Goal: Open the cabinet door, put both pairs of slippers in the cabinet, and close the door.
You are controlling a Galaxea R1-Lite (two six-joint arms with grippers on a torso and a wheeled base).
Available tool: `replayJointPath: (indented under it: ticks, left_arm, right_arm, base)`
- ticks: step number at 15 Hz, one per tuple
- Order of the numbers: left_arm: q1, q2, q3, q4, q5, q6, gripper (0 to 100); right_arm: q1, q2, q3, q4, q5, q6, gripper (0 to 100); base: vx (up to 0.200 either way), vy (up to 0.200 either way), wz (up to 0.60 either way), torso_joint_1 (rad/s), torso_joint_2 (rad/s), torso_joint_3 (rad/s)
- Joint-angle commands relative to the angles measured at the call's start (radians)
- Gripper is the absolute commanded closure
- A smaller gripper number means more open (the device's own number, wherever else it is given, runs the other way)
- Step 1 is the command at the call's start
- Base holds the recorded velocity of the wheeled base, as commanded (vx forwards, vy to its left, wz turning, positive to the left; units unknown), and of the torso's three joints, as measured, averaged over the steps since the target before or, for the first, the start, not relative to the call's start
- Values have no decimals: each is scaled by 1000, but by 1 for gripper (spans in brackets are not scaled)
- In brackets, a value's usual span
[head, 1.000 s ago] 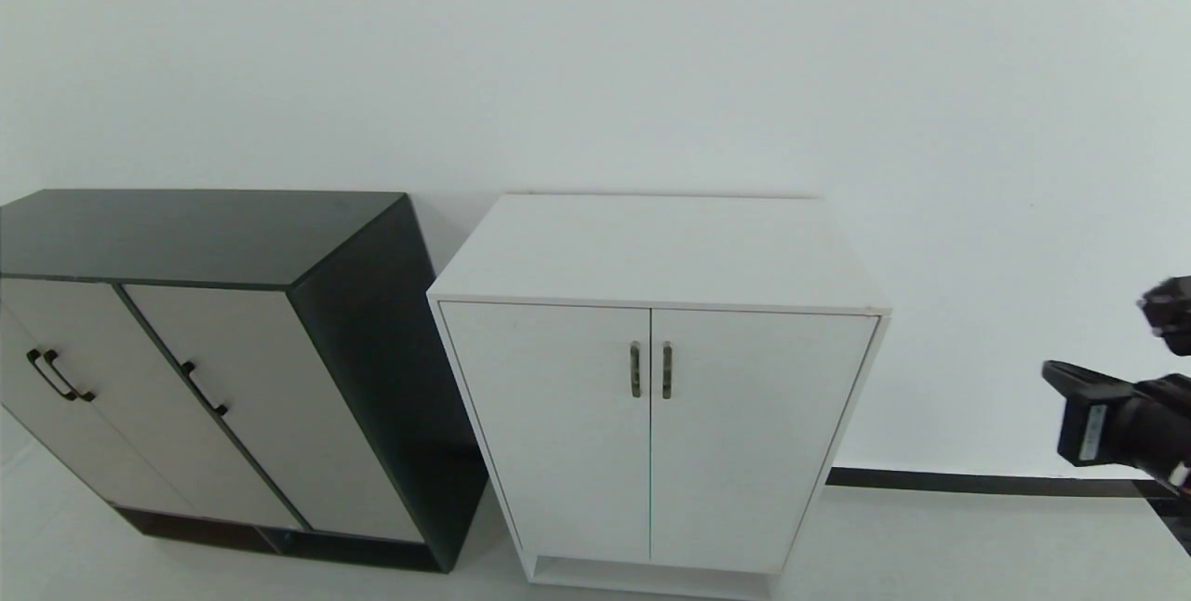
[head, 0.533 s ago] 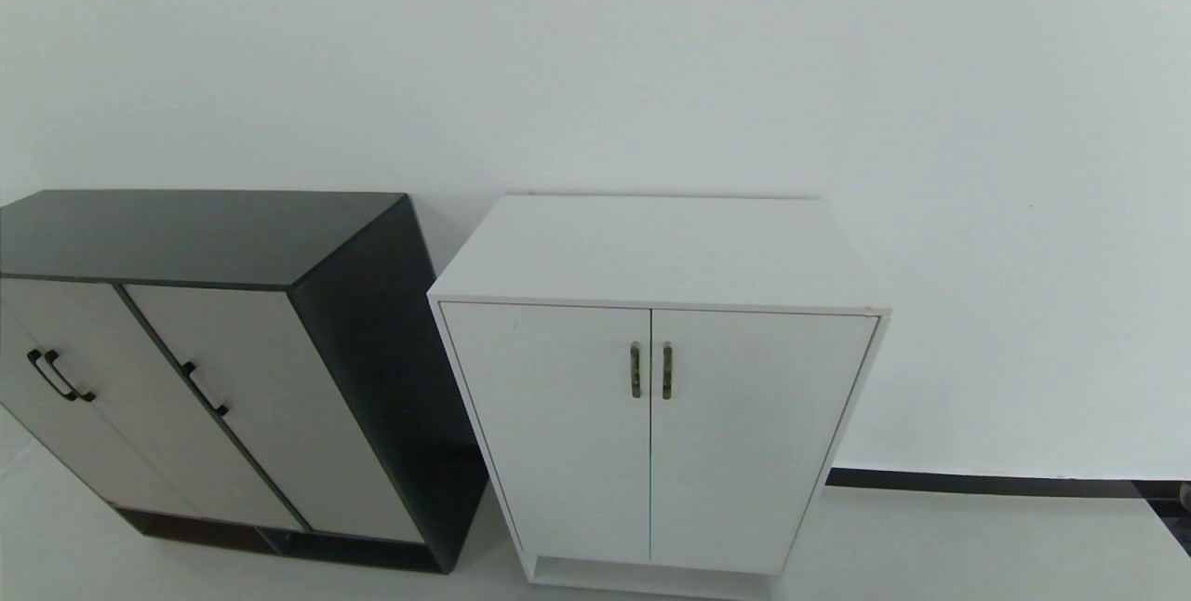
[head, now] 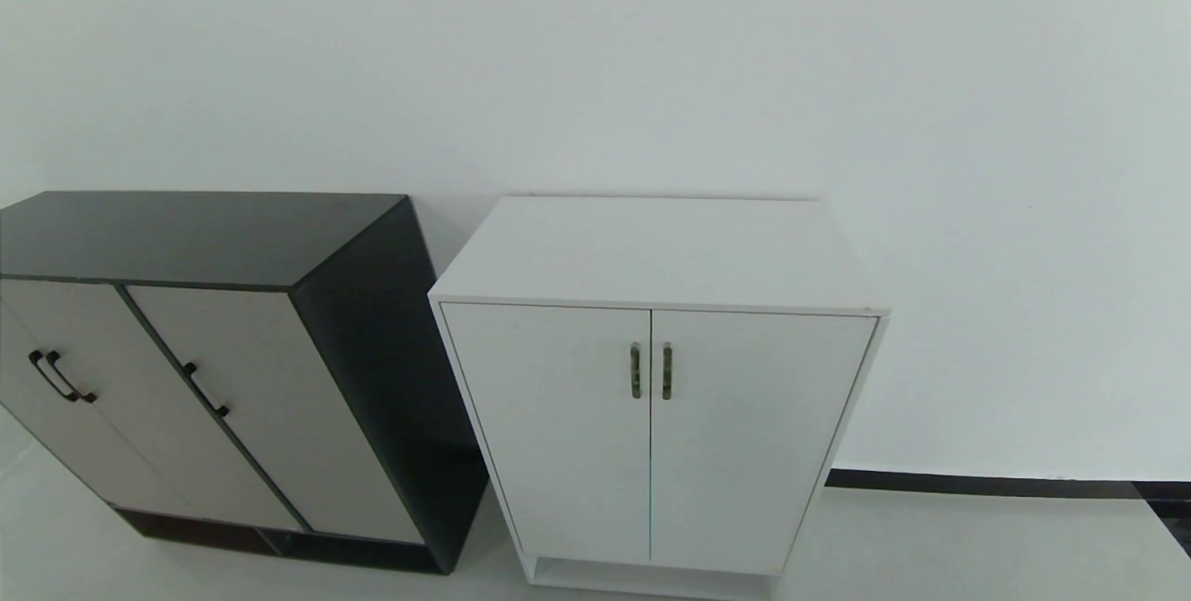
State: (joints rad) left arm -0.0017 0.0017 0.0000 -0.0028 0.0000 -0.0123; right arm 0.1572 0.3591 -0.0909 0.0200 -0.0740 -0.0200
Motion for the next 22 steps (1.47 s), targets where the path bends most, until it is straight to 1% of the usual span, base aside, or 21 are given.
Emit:
replayJointPath:
  ticks: [1, 5, 8, 15, 16, 17, 19, 22]
  left_arm:
    - [0, 1, 0, 0, 0, 0, 100]
    - [0, 1, 0, 0, 0, 0, 100]
    - [0, 1, 0, 1, 0, 0, 100]
    - [0, 1, 0, 0, 0, -1, 100]
    - [0, 1, 0, 0, 0, -1, 100]
    - [0, 1, 0, 0, 0, -1, 100]
    - [0, 1, 0, 0, 0, -1, 100]
    - [0, 1, 0, 0, 0, -1, 100]
  right_arm:
    - [2, -78, 31, 0, 0, -6, 100]
    - [1, -83, 40, -18, 0, 0, 100]
    - [4, -91, 76, -29, 2, 0, 100]
    - [16, -111, 91, -18, 16, 2, 100]
    - [-4, -115, 91, -18, 16, 2, 100]
    - [-47, -121, 91, -18, 16, 0, 100]
    - [-102, -160, 91, -18, 16, 0, 100]
    - [-133, -235, 91, -18, 16, 0, 100]
  base:
    - [0, 0, 0, 0, 0, 0]
    - [0, 0, 0, 0, 0, 0]
    - [0, 0, 0, 0, 0, 0]
    - [0, 0, 0, 0, 0, 0]
    - [0, 0, 0, 0, 0, 0]
    - [0, 0, 0, 0, 0, 0]
    - [0, 0, 0, 0, 0, 0]
    - [0, 0, 0, 0, 0, 0]
